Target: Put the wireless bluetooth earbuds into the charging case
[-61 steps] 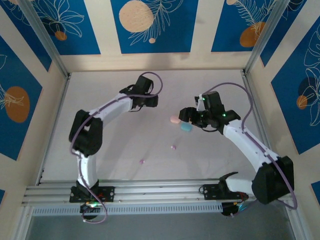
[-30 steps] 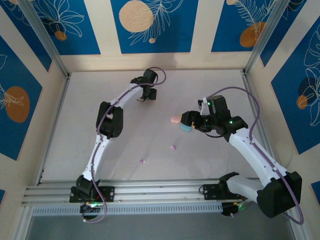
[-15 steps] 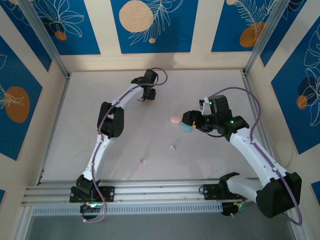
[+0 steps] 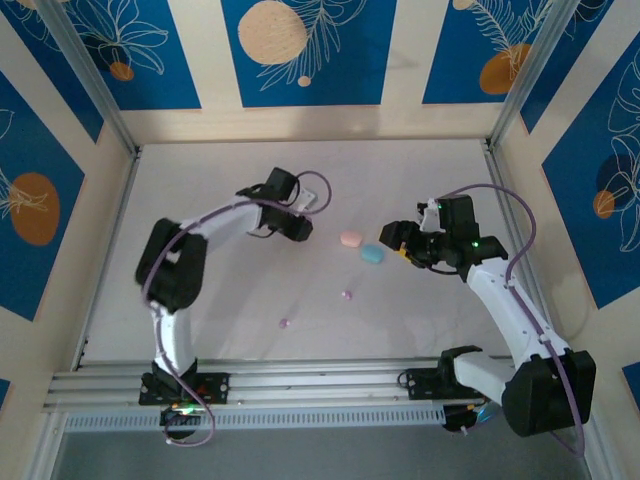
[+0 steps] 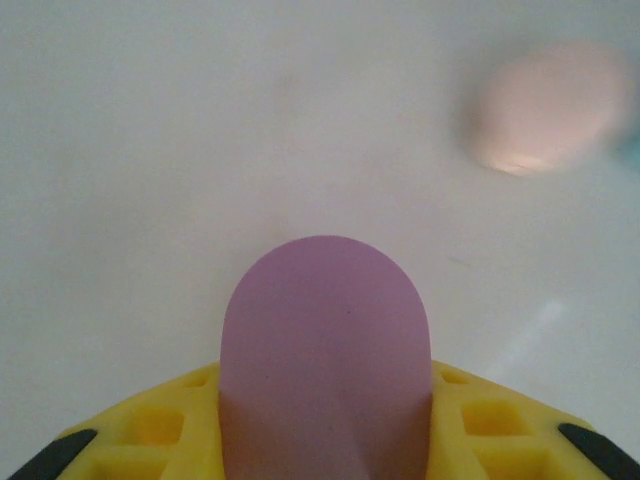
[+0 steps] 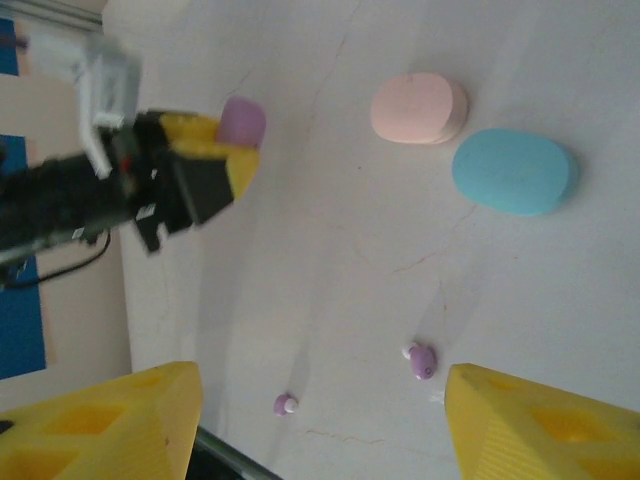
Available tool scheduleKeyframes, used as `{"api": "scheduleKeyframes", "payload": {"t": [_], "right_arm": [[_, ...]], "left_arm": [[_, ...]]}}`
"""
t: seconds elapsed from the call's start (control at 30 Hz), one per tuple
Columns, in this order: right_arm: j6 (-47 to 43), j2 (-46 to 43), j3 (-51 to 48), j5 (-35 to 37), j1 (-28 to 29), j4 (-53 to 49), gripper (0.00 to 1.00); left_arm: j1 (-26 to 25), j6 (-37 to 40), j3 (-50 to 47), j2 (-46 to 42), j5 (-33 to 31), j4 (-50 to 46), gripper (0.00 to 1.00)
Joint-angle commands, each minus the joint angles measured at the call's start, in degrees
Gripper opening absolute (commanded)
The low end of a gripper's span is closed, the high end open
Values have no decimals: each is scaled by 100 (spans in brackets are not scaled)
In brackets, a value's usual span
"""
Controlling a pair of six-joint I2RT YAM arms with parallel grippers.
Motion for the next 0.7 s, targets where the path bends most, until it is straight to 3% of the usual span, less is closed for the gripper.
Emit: {"api": "scheduleKeyframes", "payload": {"t": [0.0, 0.13, 0.37, 0.67], "right_arm": [[110, 199, -10, -831, -38, 211, 65], [300, 511, 102, -1596, -10, 506, 62], [528, 699, 530, -2461, 262, 672, 59], [526, 795, 1376, -2558, 1069, 304, 63]], "left_arm": [[-89, 826, -1036, -1140, 1565, 1123, 27], [-85, 1359, -2055, -2334, 2525, 1836, 27], [-94, 1659, -2092, -3214, 3056, 1436, 28], [-269, 1955, -1950, -3550, 2651, 1056, 27]]}}
